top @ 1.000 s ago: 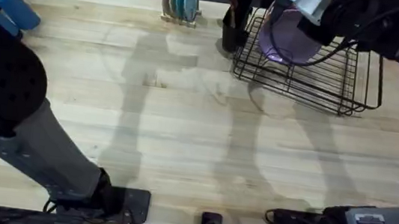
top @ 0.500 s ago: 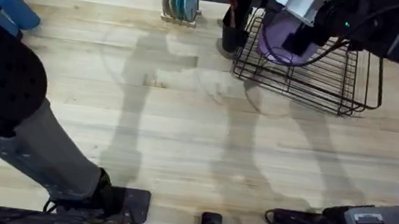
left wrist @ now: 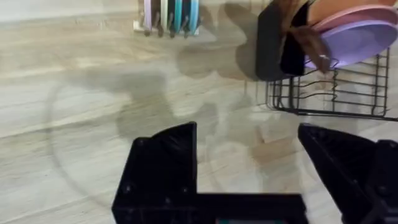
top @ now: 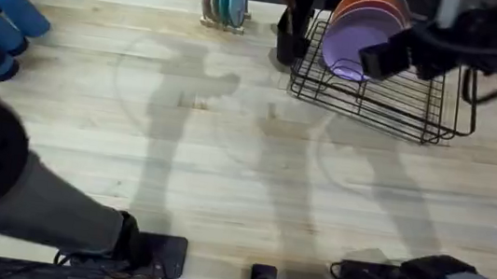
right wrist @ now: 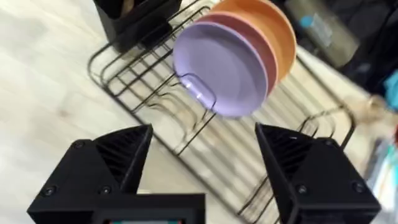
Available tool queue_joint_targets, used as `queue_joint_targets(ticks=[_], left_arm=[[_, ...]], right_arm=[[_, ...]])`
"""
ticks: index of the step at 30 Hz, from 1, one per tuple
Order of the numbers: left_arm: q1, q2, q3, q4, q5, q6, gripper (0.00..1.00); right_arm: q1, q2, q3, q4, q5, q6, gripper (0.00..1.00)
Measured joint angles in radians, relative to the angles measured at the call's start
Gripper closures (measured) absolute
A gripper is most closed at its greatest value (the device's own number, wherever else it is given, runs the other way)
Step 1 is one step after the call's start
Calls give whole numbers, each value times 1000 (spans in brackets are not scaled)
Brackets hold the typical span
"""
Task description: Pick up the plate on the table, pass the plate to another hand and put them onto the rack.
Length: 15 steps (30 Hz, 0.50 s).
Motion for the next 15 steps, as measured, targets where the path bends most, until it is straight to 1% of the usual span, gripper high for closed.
queue_joint_targets(ticks=[1, 2, 6, 11, 12, 15], left_arm=[[0, -18, 0, 0, -2, 0, 5], [0, -67, 2, -10, -3, 0, 5], [0, -118, 2, -38, -8, 1, 5], [0, -167, 2, -79, -14, 1, 5], [0, -190, 2, -104, -17, 1, 5], [0, -200, 3, -127, -18, 1, 5]], right_arm=[[0, -21, 0, -19, 0, 40, 4], [0, -82, 0, -46, 0, 161, 5], [0, -174, 0, -48, 0, 302, 3], [0, -287, 0, -48, 0, 389, 3], [0, -333, 0, -48, 0, 409, 3], [0, -371, 0, -49, 0, 426, 3]])
